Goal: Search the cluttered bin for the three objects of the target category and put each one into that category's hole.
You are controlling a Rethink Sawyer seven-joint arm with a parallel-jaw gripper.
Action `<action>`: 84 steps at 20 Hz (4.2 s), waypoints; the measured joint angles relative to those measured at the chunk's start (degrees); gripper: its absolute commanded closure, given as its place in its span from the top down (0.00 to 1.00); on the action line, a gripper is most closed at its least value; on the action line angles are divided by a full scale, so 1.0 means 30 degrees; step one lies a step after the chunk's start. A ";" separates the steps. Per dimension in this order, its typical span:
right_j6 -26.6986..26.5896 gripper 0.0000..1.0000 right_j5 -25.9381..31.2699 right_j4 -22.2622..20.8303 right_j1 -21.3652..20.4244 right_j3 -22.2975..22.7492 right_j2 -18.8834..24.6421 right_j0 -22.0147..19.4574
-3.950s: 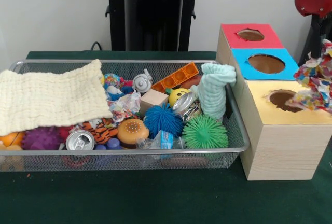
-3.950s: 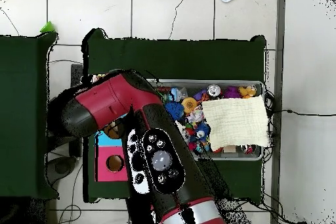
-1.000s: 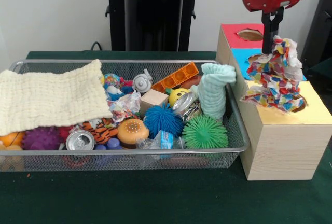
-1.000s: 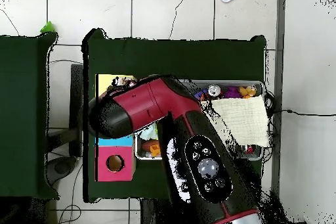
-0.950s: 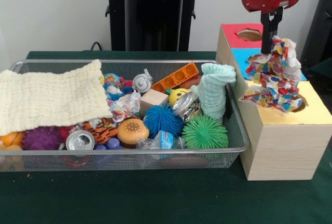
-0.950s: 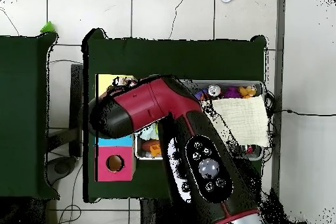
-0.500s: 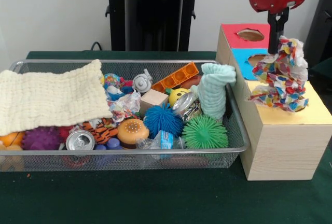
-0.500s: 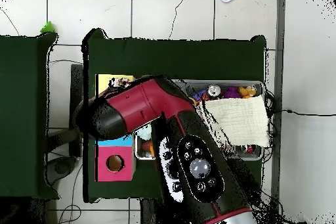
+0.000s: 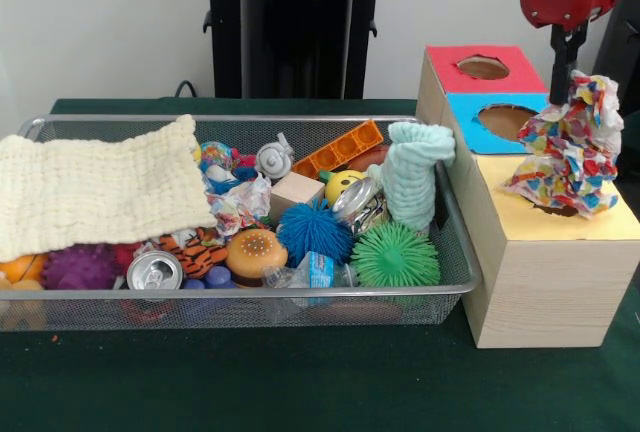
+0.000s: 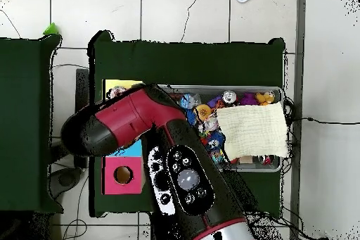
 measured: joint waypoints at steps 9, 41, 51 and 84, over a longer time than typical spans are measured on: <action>0.0000 0.00 -0.0004 -0.0090 0.0020 0.0221 -0.0006 -0.0153; 0.0000 1.00 -0.0939 -0.0239 -0.0088 0.0500 -0.0237 -0.0291; 0.0000 1.00 0.0122 0.1249 -0.1246 0.0976 -0.0121 -0.1276; -0.0534 1.00 0.2757 -0.0051 -0.0658 0.0489 0.2975 -0.6701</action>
